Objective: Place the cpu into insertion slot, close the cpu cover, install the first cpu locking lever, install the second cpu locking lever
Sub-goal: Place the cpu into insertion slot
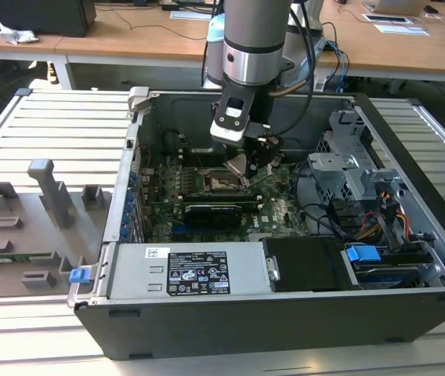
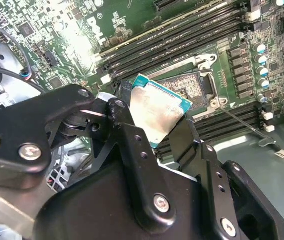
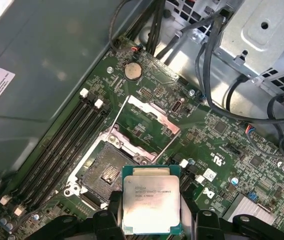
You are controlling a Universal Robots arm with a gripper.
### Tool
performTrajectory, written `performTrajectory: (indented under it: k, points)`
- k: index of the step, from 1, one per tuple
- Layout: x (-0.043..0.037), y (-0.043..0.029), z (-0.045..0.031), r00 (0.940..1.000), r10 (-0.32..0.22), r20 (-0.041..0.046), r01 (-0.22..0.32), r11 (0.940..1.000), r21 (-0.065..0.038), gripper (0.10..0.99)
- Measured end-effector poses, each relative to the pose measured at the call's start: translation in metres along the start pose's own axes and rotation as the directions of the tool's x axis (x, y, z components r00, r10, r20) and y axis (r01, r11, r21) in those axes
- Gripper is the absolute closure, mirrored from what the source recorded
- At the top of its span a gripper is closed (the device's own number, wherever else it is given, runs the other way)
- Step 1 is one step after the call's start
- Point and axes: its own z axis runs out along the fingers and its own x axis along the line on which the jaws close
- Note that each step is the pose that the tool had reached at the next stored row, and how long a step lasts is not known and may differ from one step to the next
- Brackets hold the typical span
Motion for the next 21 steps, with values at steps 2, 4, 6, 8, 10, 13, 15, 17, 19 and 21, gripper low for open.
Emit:
performTrajectory:
  k: [2,4,6,8,10,13,15,17,19,21]
  points:
    - [0.0000,0.0000,0.0000,0.9999,0.015,0.0015,-0.015,0.9999,0.001,0.541]
    - [0.0000,0.0000,0.0001,0.9994,0.035,0.0064,-0.035,0.9994,0.003,0.541]
    - [0.0000,0.0000,0.0000,0.9986,0.052,0.0101,-0.052,0.9986,0.005,0.541]
    - [0.0000,0.0000,0.0001,0.9978,0.065,0.0119,-0.065,0.9979,0.005,0.541]
    - [0.0000,0.0000,0.0001,0.9968,0.079,0.0136,-0.079,0.9968,0.006,0.541]
    - [0.0000,0.0000,0.0001,0.9948,0.100,0.0155,-0.101,0.9949,0.006,0.541]
    - [0.0000,0.0000,0.0002,0.9932,0.115,0.0166,-0.115,0.9933,0.006,0.541]
    - [0.0000,0.0000,0.0001,0.9914,0.130,0.0177,-0.130,0.9915,0.006,0.541]
    - [0.0000,0.0000,0.0002,0.9899,0.141,0.0185,-0.141,0.9900,0.006,0.541]
    - [0.0000,0.0000,0.0002,0.9877,0.155,0.0195,-0.155,0.9878,0.006,0.541]
